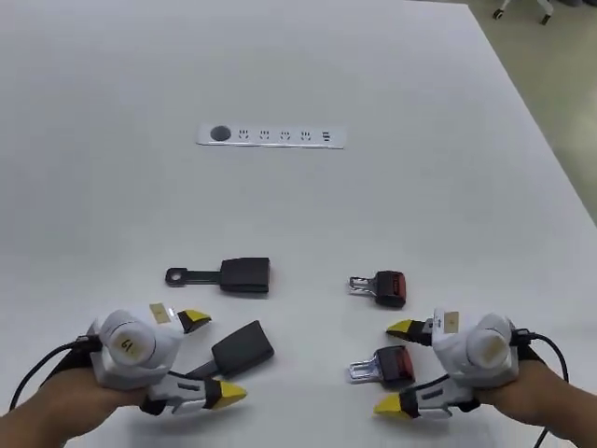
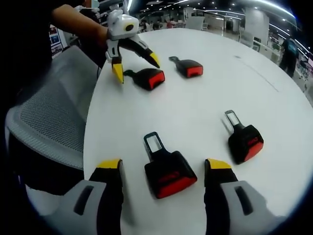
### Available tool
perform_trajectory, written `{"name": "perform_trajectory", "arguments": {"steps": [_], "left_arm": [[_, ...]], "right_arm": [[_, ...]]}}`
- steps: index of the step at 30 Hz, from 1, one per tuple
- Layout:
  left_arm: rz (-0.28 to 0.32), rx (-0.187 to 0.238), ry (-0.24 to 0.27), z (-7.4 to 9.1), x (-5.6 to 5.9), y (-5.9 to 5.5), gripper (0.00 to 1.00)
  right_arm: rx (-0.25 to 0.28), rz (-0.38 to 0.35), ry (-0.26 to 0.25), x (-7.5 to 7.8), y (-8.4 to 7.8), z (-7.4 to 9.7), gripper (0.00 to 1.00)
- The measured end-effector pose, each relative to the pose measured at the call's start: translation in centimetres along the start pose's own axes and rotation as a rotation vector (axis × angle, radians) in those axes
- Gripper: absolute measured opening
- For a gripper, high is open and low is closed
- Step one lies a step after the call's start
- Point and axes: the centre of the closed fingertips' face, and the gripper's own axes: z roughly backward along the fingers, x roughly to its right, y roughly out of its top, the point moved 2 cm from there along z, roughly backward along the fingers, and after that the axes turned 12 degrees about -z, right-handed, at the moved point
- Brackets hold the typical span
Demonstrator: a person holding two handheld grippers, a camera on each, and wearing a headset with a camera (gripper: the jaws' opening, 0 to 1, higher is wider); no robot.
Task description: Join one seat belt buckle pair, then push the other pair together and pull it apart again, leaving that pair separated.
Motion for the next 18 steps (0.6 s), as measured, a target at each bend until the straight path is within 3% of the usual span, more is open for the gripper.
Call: {"name": "perform_trajectory", "arguments": {"steps": [4,5,9,13,18], "left_arm": [[-0.001,-0.005,-0.014,-0.7,0.0,-0.3,0.72],[-0.008,0.018,-0.011,-0.9,-0.1,0.0,0.71],[-0.003,0.027,-0.018,-1.2,0.0,0.1,0.62],[-0.009,0.03,-0.03,-1.1,0.8,0.3,0.51],[-0.022,0.023,-0.029,-0.6,1.3,0.6,0.46]], "right_arm": [[-0.018,0.011,0.02,0.2,0.0,0.3,0.64],[-0.027,0.019,0.025,0.2,-0.1,0.3,0.64],[-0.039,0.044,0.033,0.0,0.0,0.4,0.64],[-0.039,0.051,0.046,-0.3,0.1,0.6,0.63],[-0.048,0.058,0.056,-0.4,-0.1,0.9,0.61]]}}
